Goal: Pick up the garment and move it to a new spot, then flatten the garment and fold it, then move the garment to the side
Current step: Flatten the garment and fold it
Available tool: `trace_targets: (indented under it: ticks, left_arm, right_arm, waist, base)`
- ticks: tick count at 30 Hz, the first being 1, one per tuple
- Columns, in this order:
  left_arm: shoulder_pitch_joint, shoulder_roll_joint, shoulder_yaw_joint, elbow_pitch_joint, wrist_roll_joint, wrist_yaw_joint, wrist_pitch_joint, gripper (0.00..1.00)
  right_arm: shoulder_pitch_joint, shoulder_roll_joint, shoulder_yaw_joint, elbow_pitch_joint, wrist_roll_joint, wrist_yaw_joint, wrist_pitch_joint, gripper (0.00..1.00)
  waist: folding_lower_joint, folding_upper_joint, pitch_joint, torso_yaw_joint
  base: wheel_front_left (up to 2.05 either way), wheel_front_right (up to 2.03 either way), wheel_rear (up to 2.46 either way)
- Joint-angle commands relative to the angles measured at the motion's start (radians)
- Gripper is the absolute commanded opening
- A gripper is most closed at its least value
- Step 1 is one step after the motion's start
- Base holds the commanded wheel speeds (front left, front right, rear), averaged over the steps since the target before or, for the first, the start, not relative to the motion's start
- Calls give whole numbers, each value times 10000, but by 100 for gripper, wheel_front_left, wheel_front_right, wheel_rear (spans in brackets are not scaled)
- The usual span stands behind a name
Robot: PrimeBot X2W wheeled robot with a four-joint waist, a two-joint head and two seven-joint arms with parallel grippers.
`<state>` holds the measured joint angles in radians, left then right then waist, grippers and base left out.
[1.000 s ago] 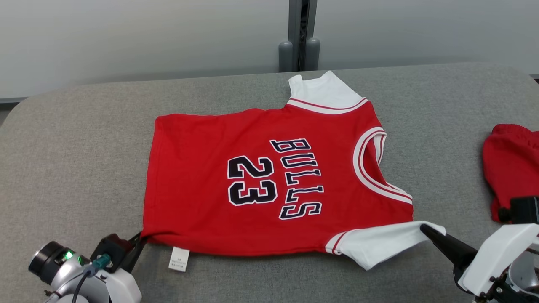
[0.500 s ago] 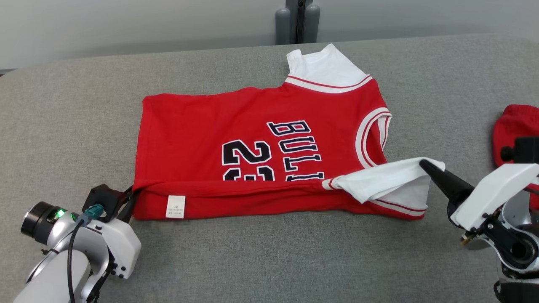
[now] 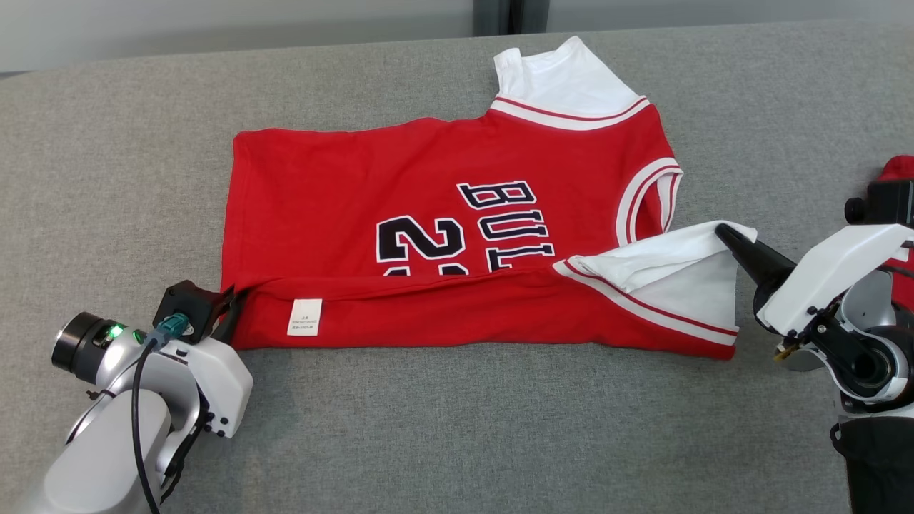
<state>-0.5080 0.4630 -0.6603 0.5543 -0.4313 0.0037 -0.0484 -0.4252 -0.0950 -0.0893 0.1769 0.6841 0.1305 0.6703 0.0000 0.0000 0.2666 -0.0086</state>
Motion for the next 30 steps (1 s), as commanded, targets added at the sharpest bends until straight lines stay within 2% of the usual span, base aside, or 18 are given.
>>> trace_targets:
  ticks: [1,18,19,21,22,23,24,25,30]
  left_arm:
    - [-200,21,13,118,63,-15,-78,0]
    - [-812,-368,-199,1580,141,-87,-800,0]
    - [-836,-390,-216,1642,148,-100,-826,7]
    - [-882,-448,-258,1764,172,-77,-887,68]
    - [-900,-475,-276,1823,175,-57,-914,88]
    - [-915,-495,-281,1886,167,-31,-943,100]
    - [-920,-510,-285,1945,154,-31,-977,100]
    - [-927,-524,-296,1999,154,-10,-1028,100]
    - [-902,-582,-343,2211,171,59,-1255,100]
  right_arm:
    - [-135,-117,19,117,4,5,-155,0]
    - [-834,-273,915,1751,528,5,-1608,0]
    - [-853,-301,991,1808,575,5,-1651,0]
    - [-909,-351,1104,1935,654,5,-1731,0]
    - [-945,-369,1130,2005,672,5,-1812,0]
    - [-992,-397,1118,2079,671,5,-1926,13]
    - [-1021,-410,1129,2135,668,5,-2054,92]
    - [-1050,-400,1099,2222,695,5,-2150,100]
    - [-1188,-427,1147,2556,773,5,-2499,100]
  waist:
    - [0,0,53,9]
    - [0,0,363,-49]
    - [0,0,371,-38]
    - [0,0,371,-11]
    - [0,0,362,3]
    - [0,0,351,17]
    - [0,0,336,31]
    - [0,0,315,39]
    - [0,0,119,57]
  base:
    - [0,0,0]
    - [0,0,0]
    - [0,0,0]
    - [0,0,0]
    - [0,0,0]
    - [0,0,0]
    - [0,0,0]
    - [0,0,0]
    - [0,0,0]
